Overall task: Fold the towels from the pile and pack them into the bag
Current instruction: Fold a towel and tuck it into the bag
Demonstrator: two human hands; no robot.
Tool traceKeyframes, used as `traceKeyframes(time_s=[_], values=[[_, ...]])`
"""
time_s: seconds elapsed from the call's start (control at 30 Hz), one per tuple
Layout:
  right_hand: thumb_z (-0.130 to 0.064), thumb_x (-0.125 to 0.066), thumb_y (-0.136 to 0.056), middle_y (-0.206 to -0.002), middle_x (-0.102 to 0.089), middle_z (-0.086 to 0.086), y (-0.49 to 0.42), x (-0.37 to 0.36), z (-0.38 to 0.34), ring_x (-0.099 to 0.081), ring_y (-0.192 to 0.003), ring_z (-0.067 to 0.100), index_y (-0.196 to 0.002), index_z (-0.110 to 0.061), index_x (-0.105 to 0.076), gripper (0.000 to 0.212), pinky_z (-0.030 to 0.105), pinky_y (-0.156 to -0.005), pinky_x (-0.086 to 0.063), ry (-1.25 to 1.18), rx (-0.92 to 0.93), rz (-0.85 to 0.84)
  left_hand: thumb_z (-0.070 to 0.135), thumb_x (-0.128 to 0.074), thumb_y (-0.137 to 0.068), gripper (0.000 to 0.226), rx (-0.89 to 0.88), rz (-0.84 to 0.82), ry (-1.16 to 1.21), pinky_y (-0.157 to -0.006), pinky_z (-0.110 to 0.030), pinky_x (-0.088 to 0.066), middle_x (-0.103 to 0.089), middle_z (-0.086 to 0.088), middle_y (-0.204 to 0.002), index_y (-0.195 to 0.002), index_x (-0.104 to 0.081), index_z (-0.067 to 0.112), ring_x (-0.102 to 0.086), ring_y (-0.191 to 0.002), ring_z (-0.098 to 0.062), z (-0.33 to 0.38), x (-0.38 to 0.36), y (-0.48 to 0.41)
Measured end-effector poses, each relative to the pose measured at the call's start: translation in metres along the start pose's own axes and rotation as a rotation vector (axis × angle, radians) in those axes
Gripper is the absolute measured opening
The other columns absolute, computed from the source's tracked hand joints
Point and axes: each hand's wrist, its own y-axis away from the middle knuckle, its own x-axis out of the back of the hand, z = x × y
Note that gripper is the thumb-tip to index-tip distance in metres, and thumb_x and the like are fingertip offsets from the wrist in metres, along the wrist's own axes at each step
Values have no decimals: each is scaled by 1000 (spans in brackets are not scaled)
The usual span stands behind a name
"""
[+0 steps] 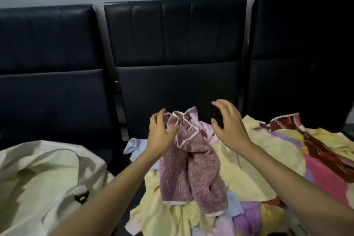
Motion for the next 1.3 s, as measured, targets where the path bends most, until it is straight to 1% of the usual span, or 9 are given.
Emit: traceKeyframes(time_s=[0.23, 0.43, 0.67, 0.8, 0.93, 1.03, 1.1, 1.2, 1.3], values=[[-40, -46, -88, -136, -44, 5, 77, -83, 53, -40, -124, 19, -133, -17, -48, 50, 33, -103, -34, 89, 260, -209, 26, -64, -88, 49, -162, -33, -215, -99, -23, -28, -36, -3, -140, -134, -49, 21, -34, -130, -19, -92, -64, 32], [-38, -53, -93, -138, -44, 1, 86, -108, 61, -38, -129, 17, -143, -20, -38, 55, 31, -106, -28, 152, 209, -293, 27, -65, -88, 45, -261, 1, -219, -86, -22, -38, -51, 1, -117, -131, -53, 24, -49, -108, -12, -106, -76, 32], [-17, -49, -99, -81, -49, -2, 91, -100, 45, -47, -73, 9, -88, -11, -53, 13, 24, -65, -36, -311, 58, -41, 16, -61, -86, 6, -295, 18, -219, -55, -17, -32, -47, 11, -61, -85, -57, 21, -48, -61, -3, -104, -75, 36], [-17, -46, -101, -73, -49, -8, 93, -82, 16, -48, -63, -4, -77, -17, -50, 24, 15, -63, -39, -590, -73, -110, 24, -66, -76, 39, -349, -48, -498, -80, -33, -36, -50, 1, -107, -113, -56, 21, -46, -106, -23, -93, -68, 36], [-17, -53, -96, -68, -59, -11, 89, -55, -4, -55, -62, -5, -83, -14, -60, 15, 11, -63, -42, -770, -76, -210, 44, -65, -83, 55, -509, -192, -629, -115, -50, 5, -18, 4, -155, -135, -50, 32, -5, -143, -15, -73, -64, 39], [-41, -71, -81, -82, -66, -20, 89, -22, 2, -60, -75, -4, -107, -29, -61, 30, 14, -71, -46, -347, 18, -371, 38, -61, -89, 33, -484, -94, -460, -117, -44, 8, -60, 7, -118, -117, -60, 21, -45, -125, -13, -58, -48, 49], [-47, -76, -74, -95, -66, -13, 93, -9, 13, -61, -90, 9, -107, -32, -63, 38, 28, -82, -48, 55, 39, -534, 31, -58, -90, 19, -542, -29, -492, -116, -39, -14, -60, 6, -86, -101, -56, 16, -59, -97, -18, -44, -36, 65], [-43, -67, -82, -83, -61, -1, 102, 6, 16, -55, -84, 20, -82, -22, -64, 21, 35, -75, -46, 373, -33, -627, 28, -59, -88, 18, -581, 39, -510, -68, -34, -36, -55, 6, -83, -90, -45, 17, -56, -83, -21, -16, -26, 97], [-40, -63, -82, -74, -53, -7, 108, 35, 9, -56, -91, 24, -73, -25, -58, 18, 35, -72, -46, 334, -92, -465, 28, -64, -86, 23, -589, 110, -410, -60, -31, -34, -58, 8, -84, -92, -46, 17, -55, -76, -17, 12, -12, 121]])
